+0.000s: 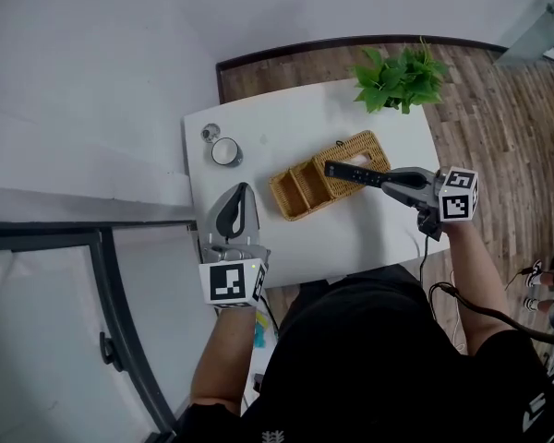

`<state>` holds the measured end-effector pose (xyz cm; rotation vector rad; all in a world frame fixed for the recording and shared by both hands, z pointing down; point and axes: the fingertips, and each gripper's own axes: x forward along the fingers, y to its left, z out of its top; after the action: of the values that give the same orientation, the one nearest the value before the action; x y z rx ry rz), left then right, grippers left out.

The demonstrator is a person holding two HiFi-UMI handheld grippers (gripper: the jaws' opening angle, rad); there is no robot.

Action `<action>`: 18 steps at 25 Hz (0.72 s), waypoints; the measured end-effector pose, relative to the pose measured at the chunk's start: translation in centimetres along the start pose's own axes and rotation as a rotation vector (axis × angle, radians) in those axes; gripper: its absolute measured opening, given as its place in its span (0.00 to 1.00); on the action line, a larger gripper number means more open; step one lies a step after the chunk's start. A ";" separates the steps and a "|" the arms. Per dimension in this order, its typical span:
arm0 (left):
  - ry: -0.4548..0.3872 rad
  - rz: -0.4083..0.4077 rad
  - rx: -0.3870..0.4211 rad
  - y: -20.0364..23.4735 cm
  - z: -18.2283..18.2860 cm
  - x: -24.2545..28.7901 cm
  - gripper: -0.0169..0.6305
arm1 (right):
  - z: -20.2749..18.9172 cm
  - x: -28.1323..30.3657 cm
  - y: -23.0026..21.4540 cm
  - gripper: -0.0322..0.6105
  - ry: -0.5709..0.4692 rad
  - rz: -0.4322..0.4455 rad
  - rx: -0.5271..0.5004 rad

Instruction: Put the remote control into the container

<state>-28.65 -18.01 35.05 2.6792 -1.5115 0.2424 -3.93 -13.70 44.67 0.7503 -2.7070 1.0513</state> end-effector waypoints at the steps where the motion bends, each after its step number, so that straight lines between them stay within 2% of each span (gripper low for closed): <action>1: -0.001 0.002 0.000 0.4 0.0 -0.1 0.03 | 0.1 0.5 0.1 0.16 0.005 -0.001 0.001; 9: 0.014 -0.001 -0.018 2.8 -1.7 -0.6 0.03 | -1.1 3.8 -0.1 0.16 0.045 -0.029 0.023; 18: 0.045 -0.020 -0.072 4.0 -4.8 -0.2 0.03 | -3.2 6.1 -1.4 0.16 0.110 -0.081 0.049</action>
<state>-32.73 -19.29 39.61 2.6140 -1.4517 0.2409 -8.70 -14.89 49.70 0.7797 -2.5455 1.1099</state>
